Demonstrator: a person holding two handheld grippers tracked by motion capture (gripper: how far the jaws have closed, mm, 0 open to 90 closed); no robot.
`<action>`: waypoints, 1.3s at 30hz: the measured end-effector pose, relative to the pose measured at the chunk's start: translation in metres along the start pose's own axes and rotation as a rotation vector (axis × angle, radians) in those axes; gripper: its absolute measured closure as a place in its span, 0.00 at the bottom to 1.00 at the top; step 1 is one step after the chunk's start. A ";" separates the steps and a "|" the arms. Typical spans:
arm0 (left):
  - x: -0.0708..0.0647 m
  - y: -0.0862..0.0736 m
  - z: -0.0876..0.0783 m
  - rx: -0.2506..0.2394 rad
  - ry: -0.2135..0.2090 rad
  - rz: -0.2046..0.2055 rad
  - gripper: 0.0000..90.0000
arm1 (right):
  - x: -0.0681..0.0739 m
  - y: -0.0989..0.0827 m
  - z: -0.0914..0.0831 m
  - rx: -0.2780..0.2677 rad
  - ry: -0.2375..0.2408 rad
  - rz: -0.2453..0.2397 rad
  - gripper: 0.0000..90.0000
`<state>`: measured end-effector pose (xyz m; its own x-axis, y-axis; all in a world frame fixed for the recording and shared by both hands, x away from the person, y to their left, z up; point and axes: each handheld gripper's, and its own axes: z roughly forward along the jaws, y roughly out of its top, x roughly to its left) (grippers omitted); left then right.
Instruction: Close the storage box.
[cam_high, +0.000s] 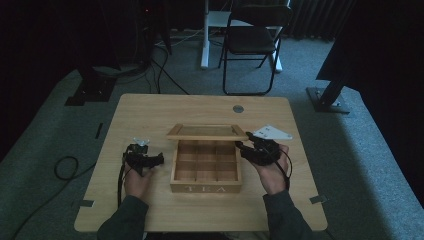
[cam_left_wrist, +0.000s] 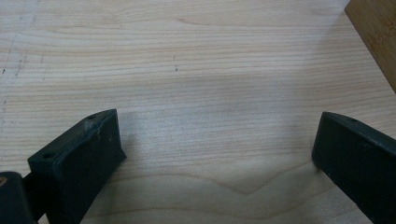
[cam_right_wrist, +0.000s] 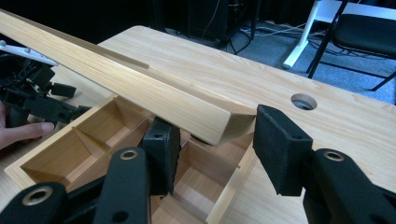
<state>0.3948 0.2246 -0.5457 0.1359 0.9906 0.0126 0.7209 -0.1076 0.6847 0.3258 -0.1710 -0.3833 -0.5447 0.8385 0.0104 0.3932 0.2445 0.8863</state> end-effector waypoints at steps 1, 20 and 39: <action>0.000 0.000 0.000 -0.001 0.000 -0.002 0.02 | 0.001 -0.001 0.000 0.001 -0.002 0.000 0.57; 0.000 0.000 0.000 0.000 0.000 0.001 0.02 | 0.012 -0.027 -0.004 0.014 -0.012 0.002 0.55; 0.000 0.000 0.000 0.004 0.000 0.004 0.02 | 0.018 -0.042 -0.005 0.022 -0.013 0.002 0.54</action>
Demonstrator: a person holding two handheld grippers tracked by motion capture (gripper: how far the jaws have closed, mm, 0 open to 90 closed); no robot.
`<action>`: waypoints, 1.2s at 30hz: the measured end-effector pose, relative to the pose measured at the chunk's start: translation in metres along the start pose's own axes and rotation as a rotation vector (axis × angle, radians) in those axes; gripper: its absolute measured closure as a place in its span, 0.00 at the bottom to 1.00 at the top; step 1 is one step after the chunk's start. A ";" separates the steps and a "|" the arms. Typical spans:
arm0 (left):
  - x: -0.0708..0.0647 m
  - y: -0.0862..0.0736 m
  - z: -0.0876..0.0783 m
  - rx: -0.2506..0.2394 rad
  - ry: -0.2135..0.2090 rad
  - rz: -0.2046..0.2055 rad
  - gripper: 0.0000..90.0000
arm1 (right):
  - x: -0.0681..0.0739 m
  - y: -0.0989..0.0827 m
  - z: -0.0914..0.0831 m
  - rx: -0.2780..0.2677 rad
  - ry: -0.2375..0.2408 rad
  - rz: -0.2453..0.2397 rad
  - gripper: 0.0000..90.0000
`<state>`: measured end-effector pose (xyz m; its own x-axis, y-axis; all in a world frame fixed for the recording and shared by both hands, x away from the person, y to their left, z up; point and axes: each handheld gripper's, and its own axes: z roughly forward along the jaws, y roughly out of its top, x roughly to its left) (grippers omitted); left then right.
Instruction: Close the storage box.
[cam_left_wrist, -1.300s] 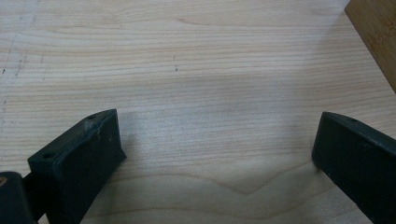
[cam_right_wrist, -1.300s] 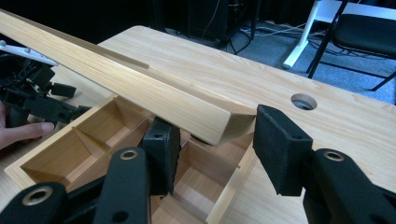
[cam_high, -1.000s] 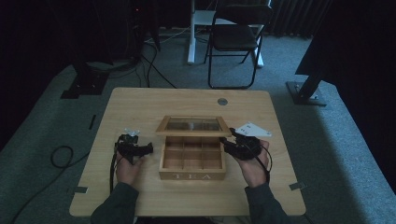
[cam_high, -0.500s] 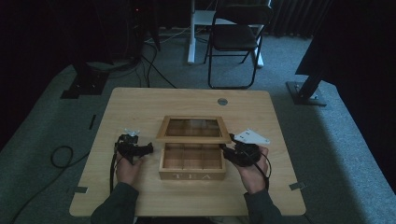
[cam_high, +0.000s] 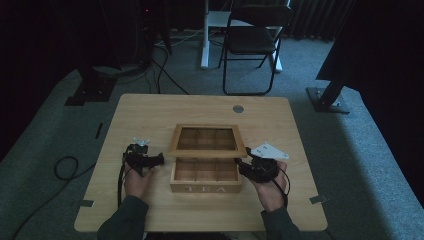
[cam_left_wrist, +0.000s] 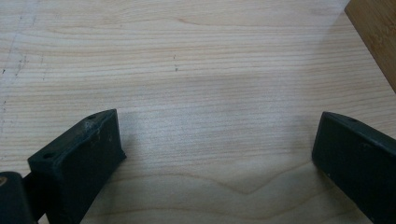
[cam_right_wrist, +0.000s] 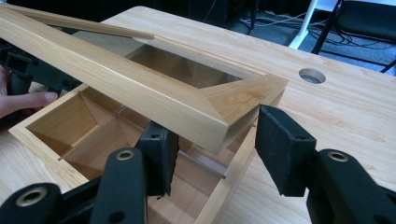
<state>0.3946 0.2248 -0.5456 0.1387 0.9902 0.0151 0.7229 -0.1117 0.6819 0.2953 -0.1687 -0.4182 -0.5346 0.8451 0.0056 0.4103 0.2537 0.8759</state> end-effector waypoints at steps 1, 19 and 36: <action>0.000 0.000 0.000 0.000 0.000 0.000 0.02 | 0.000 0.000 0.000 0.000 0.000 0.000 0.54; -0.001 0.000 0.000 -0.003 0.005 -0.007 0.02 | 0.005 -0.015 0.001 0.010 -0.006 -0.019 0.54; -0.001 0.000 0.000 -0.003 0.005 -0.007 0.02 | 0.008 -0.031 0.004 0.038 0.009 -0.013 0.53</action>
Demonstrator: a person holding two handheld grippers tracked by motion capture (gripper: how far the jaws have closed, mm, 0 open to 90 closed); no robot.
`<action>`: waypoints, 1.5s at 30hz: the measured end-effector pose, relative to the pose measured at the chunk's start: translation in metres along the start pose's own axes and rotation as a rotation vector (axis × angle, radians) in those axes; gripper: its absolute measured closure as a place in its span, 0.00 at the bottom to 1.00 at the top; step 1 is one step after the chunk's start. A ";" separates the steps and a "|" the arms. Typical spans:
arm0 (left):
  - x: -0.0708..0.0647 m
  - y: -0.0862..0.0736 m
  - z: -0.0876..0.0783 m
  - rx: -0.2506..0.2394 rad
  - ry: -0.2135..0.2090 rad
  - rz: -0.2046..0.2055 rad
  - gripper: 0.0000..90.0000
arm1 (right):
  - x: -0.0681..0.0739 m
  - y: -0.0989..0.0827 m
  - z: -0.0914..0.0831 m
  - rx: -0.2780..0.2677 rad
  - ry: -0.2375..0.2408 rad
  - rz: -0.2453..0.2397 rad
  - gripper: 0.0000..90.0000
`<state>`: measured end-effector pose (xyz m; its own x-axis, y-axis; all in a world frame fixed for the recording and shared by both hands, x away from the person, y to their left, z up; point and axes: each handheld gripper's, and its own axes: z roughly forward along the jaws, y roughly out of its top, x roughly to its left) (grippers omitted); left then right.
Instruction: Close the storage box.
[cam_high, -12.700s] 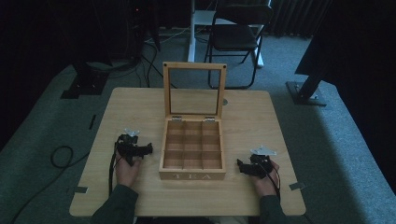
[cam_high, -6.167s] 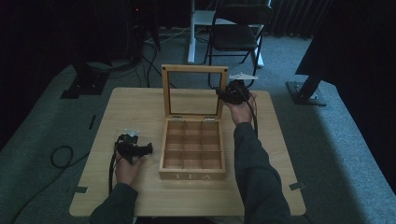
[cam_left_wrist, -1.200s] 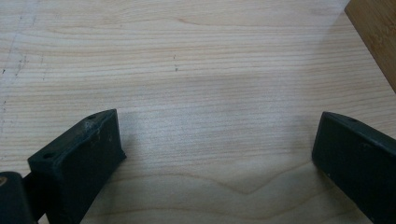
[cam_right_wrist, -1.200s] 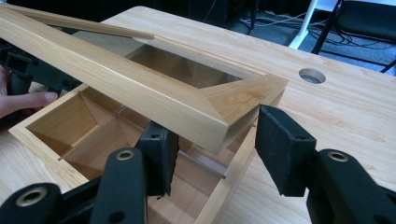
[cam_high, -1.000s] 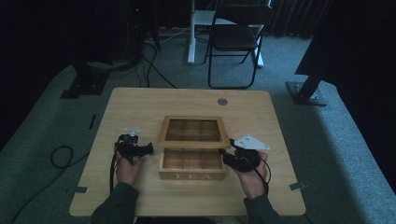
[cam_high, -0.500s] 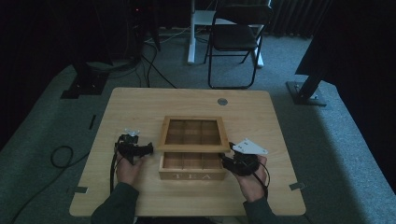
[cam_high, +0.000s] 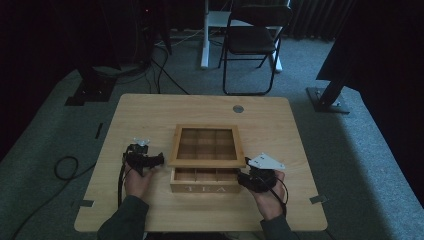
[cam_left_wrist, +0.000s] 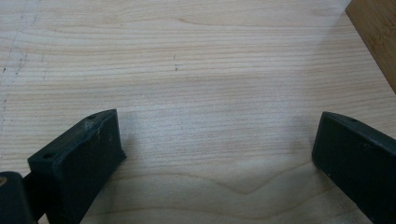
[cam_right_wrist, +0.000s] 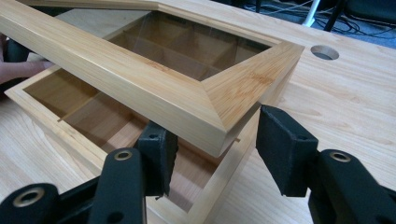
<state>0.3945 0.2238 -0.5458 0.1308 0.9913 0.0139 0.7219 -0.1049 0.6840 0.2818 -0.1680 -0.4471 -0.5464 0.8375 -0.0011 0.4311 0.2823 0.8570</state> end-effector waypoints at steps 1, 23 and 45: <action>0.000 0.000 0.000 0.000 0.000 0.000 0.02 | 0.000 -0.001 0.000 0.001 0.000 -0.001 0.53; 0.000 0.000 0.000 0.000 0.001 0.000 0.02 | 0.004 -0.022 0.008 0.044 0.021 0.010 0.53; 0.000 0.000 0.000 -0.002 0.001 -0.002 0.02 | 0.006 -0.037 0.011 0.080 0.038 0.018 0.51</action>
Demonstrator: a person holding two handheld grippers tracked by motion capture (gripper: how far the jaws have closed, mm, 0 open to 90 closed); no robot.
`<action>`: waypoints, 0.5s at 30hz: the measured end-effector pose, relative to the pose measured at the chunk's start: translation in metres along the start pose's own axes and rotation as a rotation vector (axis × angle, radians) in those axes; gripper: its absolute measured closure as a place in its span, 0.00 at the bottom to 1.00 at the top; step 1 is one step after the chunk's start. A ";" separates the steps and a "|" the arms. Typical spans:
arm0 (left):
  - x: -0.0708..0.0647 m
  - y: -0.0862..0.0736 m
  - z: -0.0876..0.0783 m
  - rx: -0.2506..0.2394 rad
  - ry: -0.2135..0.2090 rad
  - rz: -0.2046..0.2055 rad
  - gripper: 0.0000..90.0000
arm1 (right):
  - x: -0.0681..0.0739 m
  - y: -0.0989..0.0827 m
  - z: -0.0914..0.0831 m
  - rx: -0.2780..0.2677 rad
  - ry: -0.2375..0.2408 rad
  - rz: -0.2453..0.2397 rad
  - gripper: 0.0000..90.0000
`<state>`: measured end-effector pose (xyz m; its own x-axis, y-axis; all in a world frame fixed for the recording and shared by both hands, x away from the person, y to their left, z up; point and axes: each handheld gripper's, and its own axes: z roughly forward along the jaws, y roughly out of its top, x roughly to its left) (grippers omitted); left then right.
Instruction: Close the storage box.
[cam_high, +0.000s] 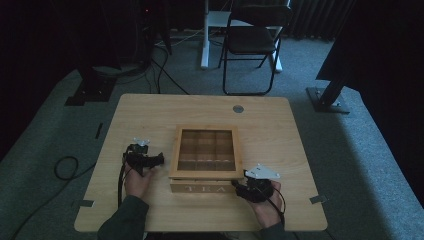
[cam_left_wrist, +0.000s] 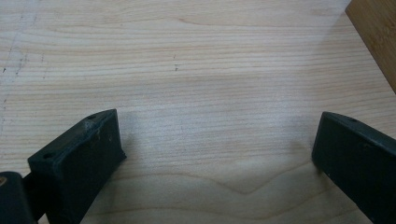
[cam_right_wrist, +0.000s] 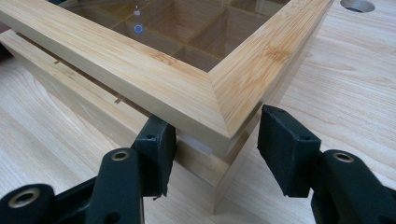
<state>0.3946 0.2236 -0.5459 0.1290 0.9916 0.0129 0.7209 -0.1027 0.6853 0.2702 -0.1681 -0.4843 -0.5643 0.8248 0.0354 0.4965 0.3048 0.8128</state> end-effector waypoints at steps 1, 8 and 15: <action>0.000 0.000 0.000 0.000 0.000 0.000 0.02 | 0.000 -0.001 -0.001 -0.001 0.000 -0.001 0.51; 0.000 0.000 0.000 0.000 0.000 0.000 0.02 | 0.000 -0.004 -0.004 -0.004 0.005 0.003 0.51; 0.000 0.000 0.000 0.000 0.000 0.000 0.02 | 0.003 -0.011 -0.003 0.022 0.010 -0.007 0.50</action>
<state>0.3946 0.2236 -0.5458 0.1292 0.9915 0.0130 0.7210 -0.1029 0.6852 0.2609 -0.1708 -0.4914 -0.5746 0.8176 0.0358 0.5065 0.3209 0.8003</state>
